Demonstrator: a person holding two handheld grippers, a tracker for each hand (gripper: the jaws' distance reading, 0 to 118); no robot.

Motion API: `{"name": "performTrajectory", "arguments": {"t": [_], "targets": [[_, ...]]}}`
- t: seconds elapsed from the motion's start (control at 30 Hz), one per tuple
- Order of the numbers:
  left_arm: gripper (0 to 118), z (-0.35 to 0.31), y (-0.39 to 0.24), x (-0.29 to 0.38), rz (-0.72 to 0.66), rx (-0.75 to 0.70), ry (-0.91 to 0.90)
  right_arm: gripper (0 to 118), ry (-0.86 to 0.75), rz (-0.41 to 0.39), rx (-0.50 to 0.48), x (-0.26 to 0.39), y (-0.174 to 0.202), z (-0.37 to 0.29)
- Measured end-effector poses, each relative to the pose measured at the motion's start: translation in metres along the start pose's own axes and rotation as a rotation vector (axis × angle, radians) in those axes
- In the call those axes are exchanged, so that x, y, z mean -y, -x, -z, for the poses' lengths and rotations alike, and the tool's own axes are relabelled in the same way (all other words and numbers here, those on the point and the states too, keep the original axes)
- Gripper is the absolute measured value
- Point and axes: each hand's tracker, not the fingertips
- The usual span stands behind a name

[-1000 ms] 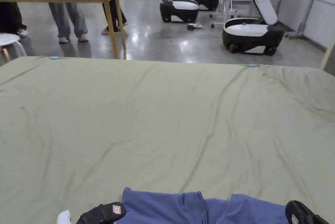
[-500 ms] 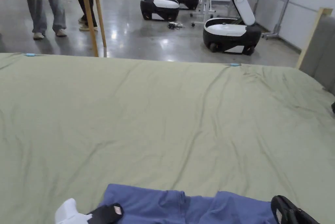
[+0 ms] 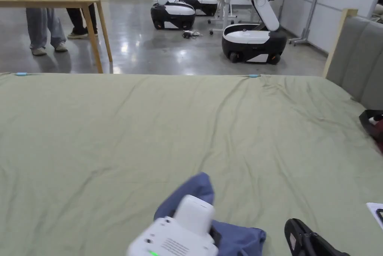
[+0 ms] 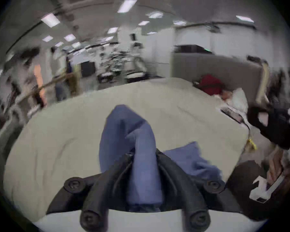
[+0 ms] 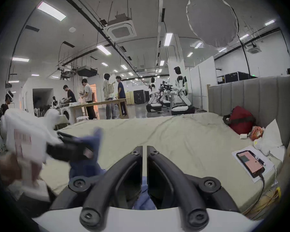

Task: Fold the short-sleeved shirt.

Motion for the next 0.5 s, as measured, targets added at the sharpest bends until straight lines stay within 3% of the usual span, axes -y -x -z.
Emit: {"name": "performTrajectory", "arguments": {"t": [0.17,0.2,0.27,0.3,0.43,0.5], "targets": [[12,0.063,-0.077,0.025,0.260,-0.027,0.128,6,-0.039,0.093,-0.012,0.000,-0.019,-0.011],[17,0.072,-0.078,0.034,0.270,-0.037,0.150,6,-0.042,0.112,-0.016,0.000,-0.023,-0.012],[86,0.076,-0.069,0.041,0.170,0.050,0.170,6,-0.053,0.149,-0.015,0.001,-0.029,-0.014],[99,0.067,-0.063,0.038,0.119,0.053,0.169,6,-0.054,0.169,-0.019,0.002,-0.033,-0.014],[97,0.008,-0.022,0.016,-0.115,0.128,-0.077,6,-0.049,0.246,-0.019,0.002,-0.044,-0.011],[97,-0.009,0.006,0.009,-0.233,0.072,-0.115,6,-0.029,0.281,-0.006,0.002,-0.048,-0.007]]}}
